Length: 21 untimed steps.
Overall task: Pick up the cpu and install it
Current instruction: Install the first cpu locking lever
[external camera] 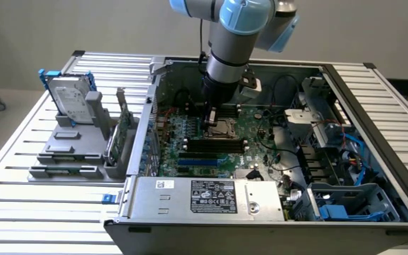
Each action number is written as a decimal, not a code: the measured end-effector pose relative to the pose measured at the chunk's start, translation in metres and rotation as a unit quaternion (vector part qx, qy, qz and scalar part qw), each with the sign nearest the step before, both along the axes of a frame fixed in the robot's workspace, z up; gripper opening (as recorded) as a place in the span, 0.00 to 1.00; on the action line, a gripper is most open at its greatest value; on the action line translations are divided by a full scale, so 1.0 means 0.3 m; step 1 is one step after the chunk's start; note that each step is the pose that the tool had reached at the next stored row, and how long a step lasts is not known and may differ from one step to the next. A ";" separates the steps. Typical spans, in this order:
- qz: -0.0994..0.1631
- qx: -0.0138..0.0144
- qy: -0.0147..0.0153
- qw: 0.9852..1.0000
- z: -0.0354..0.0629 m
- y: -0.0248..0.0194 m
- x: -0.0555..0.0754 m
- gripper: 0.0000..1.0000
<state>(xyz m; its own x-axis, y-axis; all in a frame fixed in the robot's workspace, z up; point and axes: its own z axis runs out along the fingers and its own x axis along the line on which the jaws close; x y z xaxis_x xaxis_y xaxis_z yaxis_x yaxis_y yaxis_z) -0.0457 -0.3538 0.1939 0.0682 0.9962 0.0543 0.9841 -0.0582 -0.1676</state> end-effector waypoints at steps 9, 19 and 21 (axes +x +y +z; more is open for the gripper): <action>0.000 0.000 0.000 1.000 0.000 0.000 0.000 0.11; 0.000 0.000 0.000 1.000 0.000 0.000 0.000 0.11; 0.000 0.000 0.000 1.000 0.000 0.000 0.000 0.11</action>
<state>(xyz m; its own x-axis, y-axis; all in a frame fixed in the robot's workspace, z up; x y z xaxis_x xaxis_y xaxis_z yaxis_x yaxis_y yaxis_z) -0.0457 -0.3538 0.1939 0.0682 0.9962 0.0543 0.9841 -0.0582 -0.1675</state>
